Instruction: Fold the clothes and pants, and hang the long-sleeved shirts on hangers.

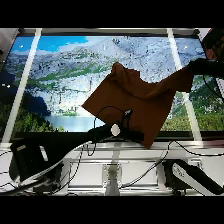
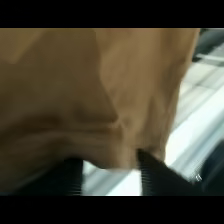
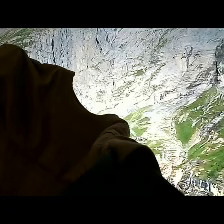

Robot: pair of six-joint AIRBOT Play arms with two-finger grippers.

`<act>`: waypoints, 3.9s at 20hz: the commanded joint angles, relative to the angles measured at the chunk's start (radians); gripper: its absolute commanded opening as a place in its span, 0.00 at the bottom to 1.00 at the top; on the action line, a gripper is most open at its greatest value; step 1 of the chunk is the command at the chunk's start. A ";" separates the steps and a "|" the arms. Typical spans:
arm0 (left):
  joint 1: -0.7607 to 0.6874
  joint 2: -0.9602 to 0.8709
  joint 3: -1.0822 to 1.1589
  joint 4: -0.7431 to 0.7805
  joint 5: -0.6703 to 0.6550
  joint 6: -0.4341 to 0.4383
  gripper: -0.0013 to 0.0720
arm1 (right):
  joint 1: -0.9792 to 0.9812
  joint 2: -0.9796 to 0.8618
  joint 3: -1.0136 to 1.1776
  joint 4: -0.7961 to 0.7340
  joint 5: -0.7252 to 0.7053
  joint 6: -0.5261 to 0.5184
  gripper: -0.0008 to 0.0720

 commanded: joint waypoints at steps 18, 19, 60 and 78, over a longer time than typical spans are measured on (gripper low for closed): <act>0.580 0.665 0.040 0.162 -0.092 0.318 0.03 | 0.002 0.074 0.206 -0.045 -0.063 -0.001 0.02; 0.614 0.740 0.040 0.180 -0.090 0.319 0.03 | 0.003 0.098 0.216 -0.034 -0.051 -0.001 0.02; 0.899 0.198 0.039 0.285 0.581 0.316 0.99 | 0.088 -0.629 0.400 0.470 -0.209 0.017 0.88; 1.511 0.830 0.037 0.548 -0.497 0.629 0.04 | -0.276 -0.089 -0.259 0.299 0.473 -0.109 0.40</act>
